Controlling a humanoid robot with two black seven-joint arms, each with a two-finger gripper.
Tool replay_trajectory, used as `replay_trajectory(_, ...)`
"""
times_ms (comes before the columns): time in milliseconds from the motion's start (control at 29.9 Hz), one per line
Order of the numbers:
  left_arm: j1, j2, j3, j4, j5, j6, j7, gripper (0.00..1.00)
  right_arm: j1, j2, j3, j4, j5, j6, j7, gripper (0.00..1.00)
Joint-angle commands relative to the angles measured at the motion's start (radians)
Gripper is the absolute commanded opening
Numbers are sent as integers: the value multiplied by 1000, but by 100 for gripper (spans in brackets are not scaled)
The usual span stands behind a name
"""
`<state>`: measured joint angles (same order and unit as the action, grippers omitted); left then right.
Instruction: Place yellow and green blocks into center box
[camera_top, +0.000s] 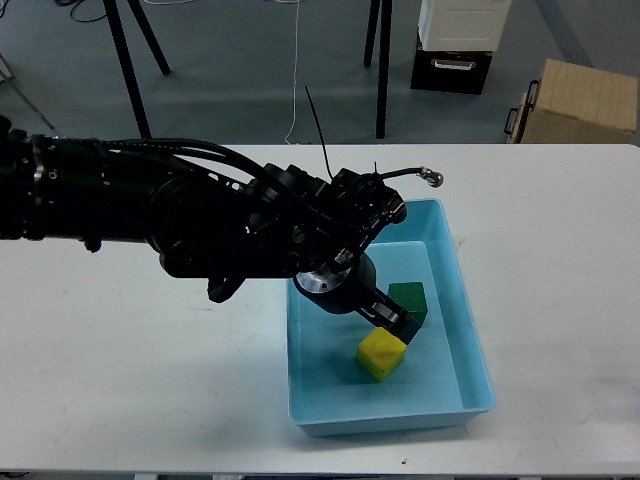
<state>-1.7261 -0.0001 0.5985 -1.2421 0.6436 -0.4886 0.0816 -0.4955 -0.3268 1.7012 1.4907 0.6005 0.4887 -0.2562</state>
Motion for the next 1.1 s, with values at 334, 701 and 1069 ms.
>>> replay_trajectory(334,89,201,-435,136,-156,0,-91,87,9,0,5,-1,-1,0,2,100)
replay_trajectory(701,367,270,-1059,364,-421,0,-89,87,12,0,6,-1,-1,0,2,100)
replay_trajectory(1069,759,290,-1774,386,-426,0,-82,87,15,2,20,2,-1,0,3,100)
